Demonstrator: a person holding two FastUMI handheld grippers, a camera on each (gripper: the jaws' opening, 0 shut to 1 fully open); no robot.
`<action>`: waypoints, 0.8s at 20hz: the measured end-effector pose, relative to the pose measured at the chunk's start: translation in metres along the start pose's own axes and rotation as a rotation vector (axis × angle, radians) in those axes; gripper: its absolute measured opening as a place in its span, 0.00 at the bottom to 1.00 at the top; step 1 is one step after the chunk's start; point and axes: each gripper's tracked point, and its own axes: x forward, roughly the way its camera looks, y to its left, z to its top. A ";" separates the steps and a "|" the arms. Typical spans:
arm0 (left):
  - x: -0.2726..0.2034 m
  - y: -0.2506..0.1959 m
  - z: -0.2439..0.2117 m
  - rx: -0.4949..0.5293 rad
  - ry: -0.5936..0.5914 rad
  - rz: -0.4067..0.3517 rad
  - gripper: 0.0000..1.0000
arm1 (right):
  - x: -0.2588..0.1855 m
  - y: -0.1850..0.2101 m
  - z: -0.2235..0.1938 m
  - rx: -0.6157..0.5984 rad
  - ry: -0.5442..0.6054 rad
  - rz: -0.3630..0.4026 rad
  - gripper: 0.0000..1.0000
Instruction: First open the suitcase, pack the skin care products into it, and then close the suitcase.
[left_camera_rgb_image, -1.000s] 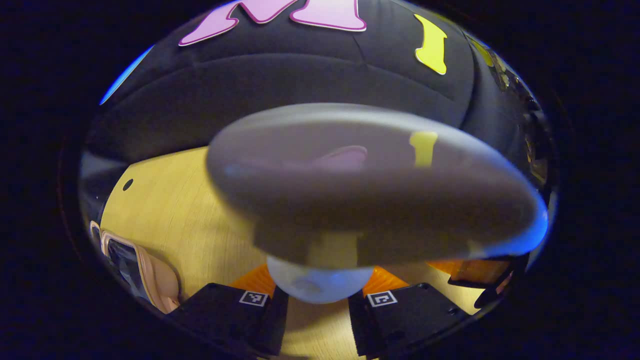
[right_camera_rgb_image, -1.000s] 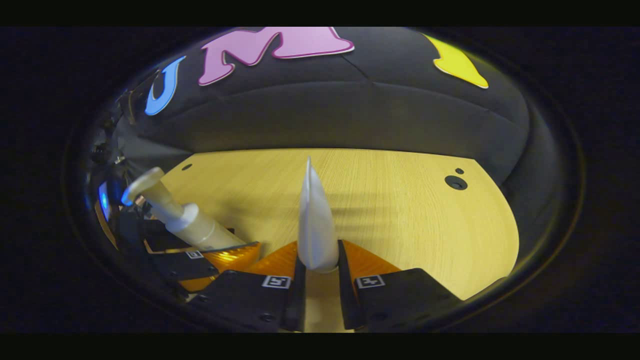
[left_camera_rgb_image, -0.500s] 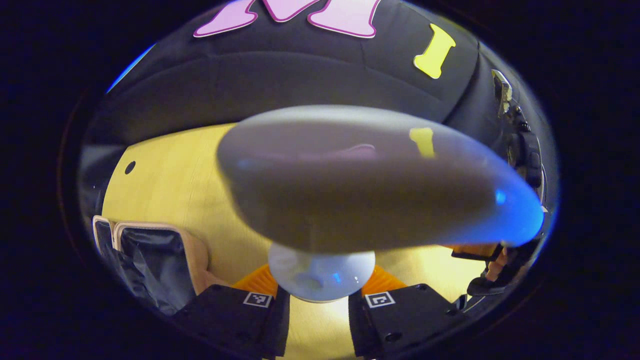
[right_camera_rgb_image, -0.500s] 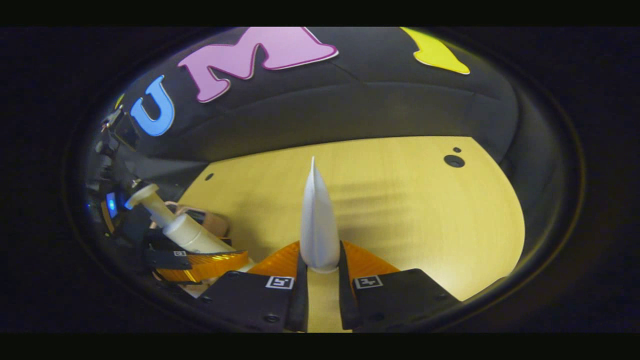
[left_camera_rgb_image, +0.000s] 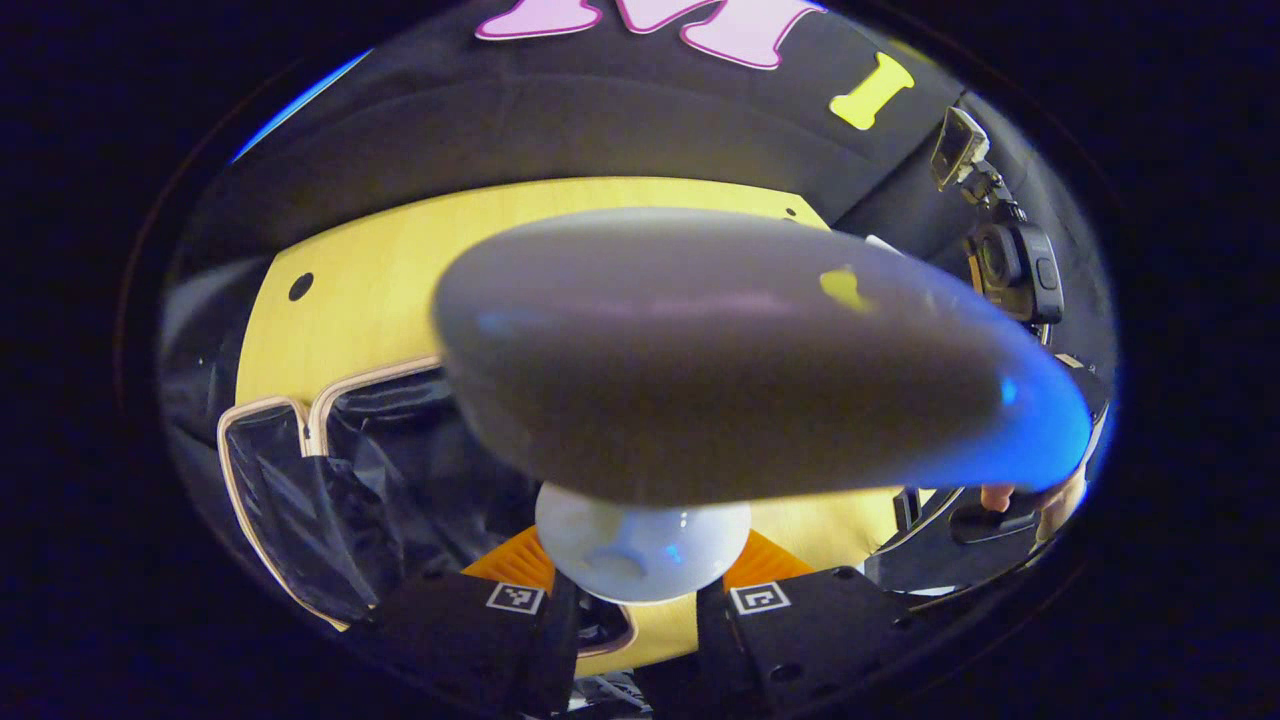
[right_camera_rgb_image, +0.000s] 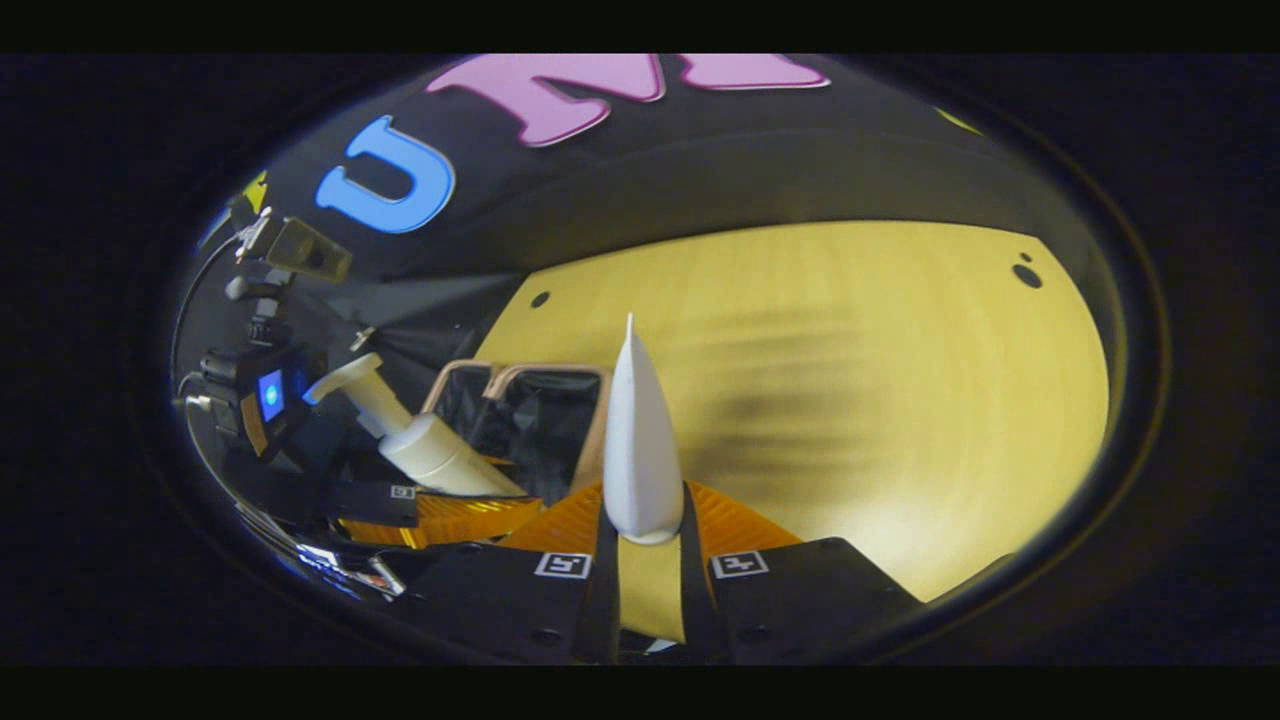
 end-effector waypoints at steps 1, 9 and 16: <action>-0.004 0.014 -0.009 -0.018 0.025 0.014 0.53 | 0.008 0.018 -0.007 0.005 0.040 0.028 0.28; -0.009 0.093 -0.089 -0.153 0.257 -0.004 0.53 | 0.051 0.078 -0.044 0.017 0.288 0.058 0.29; 0.019 0.113 -0.106 -0.254 0.397 0.007 0.53 | 0.120 0.075 -0.094 0.042 0.457 -0.122 0.29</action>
